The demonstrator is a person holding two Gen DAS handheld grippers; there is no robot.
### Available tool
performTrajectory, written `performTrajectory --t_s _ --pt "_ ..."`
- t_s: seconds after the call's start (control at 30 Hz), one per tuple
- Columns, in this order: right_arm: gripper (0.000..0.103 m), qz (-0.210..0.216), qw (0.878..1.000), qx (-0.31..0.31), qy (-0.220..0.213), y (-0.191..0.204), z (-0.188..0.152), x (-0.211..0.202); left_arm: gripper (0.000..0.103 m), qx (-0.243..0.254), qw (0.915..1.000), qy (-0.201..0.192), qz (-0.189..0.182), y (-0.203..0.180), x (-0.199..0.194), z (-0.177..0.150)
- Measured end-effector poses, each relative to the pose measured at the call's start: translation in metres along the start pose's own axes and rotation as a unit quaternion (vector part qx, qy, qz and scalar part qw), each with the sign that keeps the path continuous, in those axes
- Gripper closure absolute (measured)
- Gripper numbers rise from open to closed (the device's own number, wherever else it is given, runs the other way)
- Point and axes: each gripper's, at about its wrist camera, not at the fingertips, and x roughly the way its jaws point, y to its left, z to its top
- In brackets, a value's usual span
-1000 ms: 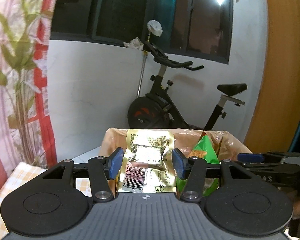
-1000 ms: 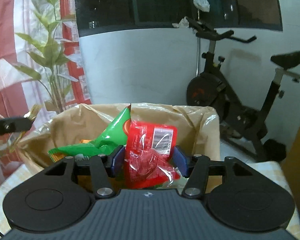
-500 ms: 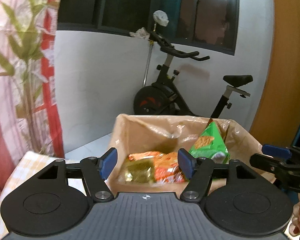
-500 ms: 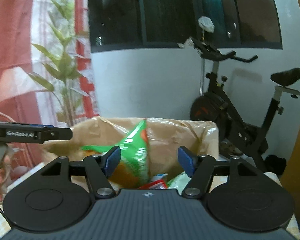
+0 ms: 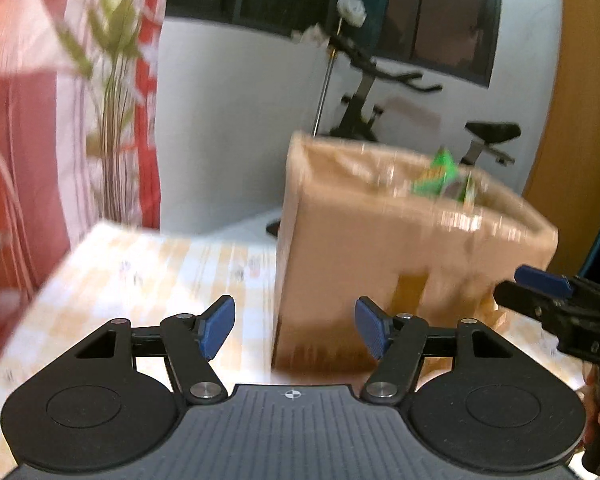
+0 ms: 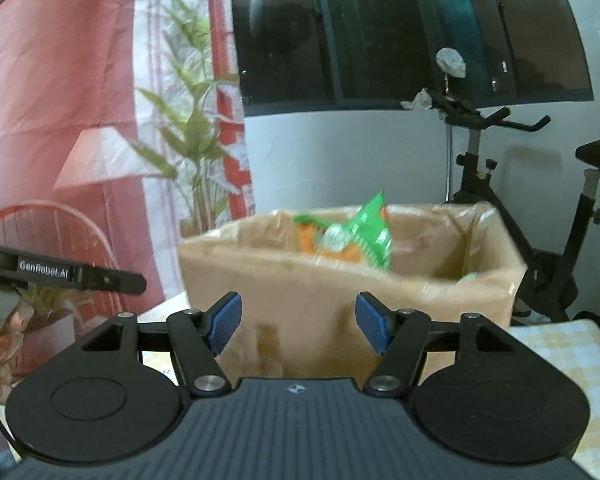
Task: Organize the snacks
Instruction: 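Move both open grippers back from the box toward the remaining snacks, then grasp the clear meat-snack packet with the left gripper while the right gripper grasps the peanut packet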
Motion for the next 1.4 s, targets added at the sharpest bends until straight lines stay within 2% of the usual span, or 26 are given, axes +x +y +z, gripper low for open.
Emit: performTrajectory --t_s 0.23,0.37,0.5,0.67,0.83,0.9,1.0,1.17,1.33,1.4 --pt "0.037 0.002 0.998 0.021 0.056 0.001 -0.043 0.011 0.035 0.000 0.9972 0.073 0.011 0.003 0.024 -0.056" --pt "0.037 0.002 0.995 0.025 0.094 0.002 -0.066 0.015 0.035 0.039 0.9919 0.120 -0.016 0.003 0.035 -0.078" --pt "0.037 0.003 0.992 0.022 0.126 0.004 -0.086 0.013 0.035 0.100 0.9850 0.135 -0.039 -0.002 0.030 -0.096" --pt "0.037 -0.002 0.989 0.036 0.143 0.002 -0.096 0.014 0.035 0.151 0.9735 0.155 -0.075 -0.012 0.026 -0.111" --pt "0.037 -0.001 0.988 0.034 0.149 0.003 -0.096 0.015 0.035 0.186 0.9678 0.159 -0.058 -0.023 0.039 -0.119" --pt "0.037 0.000 0.988 0.033 0.151 0.004 -0.097 0.015 0.034 0.189 0.9679 0.160 -0.043 -0.024 0.045 -0.118" --pt "0.037 -0.001 0.987 0.034 0.155 0.004 -0.099 0.015 0.033 0.169 0.9729 0.155 -0.033 -0.019 0.055 -0.113" --pt "0.037 -0.003 0.986 0.036 0.160 0.004 -0.100 0.015 0.035 0.099 0.9828 0.156 -0.007 -0.004 0.072 -0.102" --pt "0.037 -0.003 0.986 0.035 0.164 0.004 -0.100 0.015 0.035 0.107 0.9841 0.142 -0.009 -0.006 0.066 -0.107" --pt "0.037 -0.003 0.985 0.037 0.168 0.002 -0.101 0.016 0.038 0.107 0.9852 0.133 -0.014 -0.006 0.063 -0.110"
